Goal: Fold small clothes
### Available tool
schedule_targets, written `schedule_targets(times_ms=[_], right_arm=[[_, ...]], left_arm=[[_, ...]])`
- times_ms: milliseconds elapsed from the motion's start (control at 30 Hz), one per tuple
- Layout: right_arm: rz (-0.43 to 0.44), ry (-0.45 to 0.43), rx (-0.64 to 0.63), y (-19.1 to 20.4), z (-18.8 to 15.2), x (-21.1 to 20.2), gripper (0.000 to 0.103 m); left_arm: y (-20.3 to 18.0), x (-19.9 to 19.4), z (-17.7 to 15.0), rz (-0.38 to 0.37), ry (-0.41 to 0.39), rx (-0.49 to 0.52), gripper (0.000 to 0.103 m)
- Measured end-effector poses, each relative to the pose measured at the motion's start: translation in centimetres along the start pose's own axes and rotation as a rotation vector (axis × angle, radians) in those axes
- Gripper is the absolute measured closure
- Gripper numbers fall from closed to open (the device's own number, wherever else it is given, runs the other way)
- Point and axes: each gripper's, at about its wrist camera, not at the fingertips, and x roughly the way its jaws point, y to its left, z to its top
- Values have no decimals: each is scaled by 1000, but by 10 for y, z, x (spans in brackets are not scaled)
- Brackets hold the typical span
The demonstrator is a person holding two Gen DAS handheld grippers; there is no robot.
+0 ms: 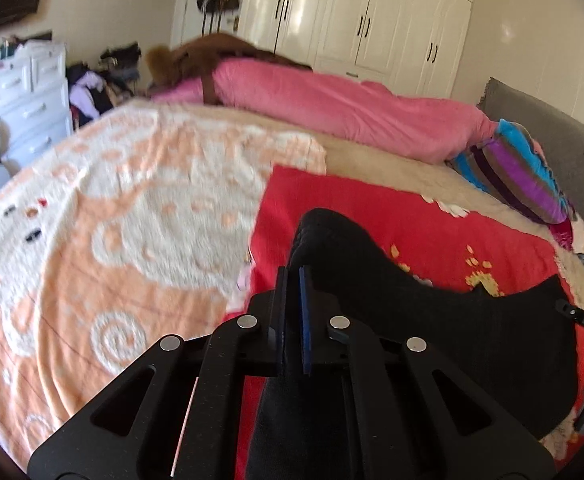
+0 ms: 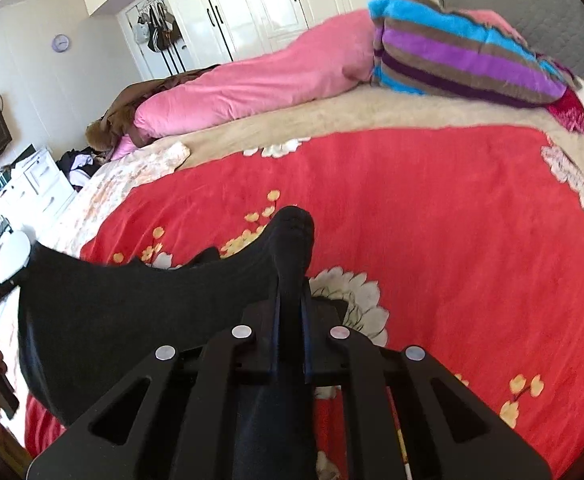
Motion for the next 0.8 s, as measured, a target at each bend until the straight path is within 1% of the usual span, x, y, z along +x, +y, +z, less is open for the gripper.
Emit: schedule_targets(times_ms=[33,133,200,233,267,300,367,533,600,633,700,733,800], right_arm=[[-10,-3,-2,-1,0,1,96],[-19,0,8,-5,-2,9,96],[-34,16,-20,-3,-5,17,96],[-68,36,-43,-1,-8,22,96],[-81,48,-53,0,-9,24,96],[-101,61,-63,1,-12,27,96],[-120,72,-61,0,-14,31,96],[-140,70,-69,-1,-20,36,95],[-157,78,-69,-3,-21,37,94],[-161,81,-64,-4,-21,38,93],[-172,83,-50,-7,-20,36,86],[-173,80,-39,-9,-19,35,85],[-162,81,-6,-14,-18,32,78]], left_arm=[[-4,3,1,11,-5,24,102],[-10,17,-2,34,17,56,102],[-10,34,-9,68,65,70,102],[-9,42,-14,84,93,73,102],[-6,51,-19,108,127,71,102],[-1,59,-25,121,159,58,102],[5,65,-31,126,190,30,102],[9,64,-33,144,187,35,102],[9,65,-35,152,189,37,100],[9,66,-35,155,190,39,100],[10,64,-35,166,186,38,93],[9,63,-34,170,185,38,92],[10,62,-32,176,191,26,86]])
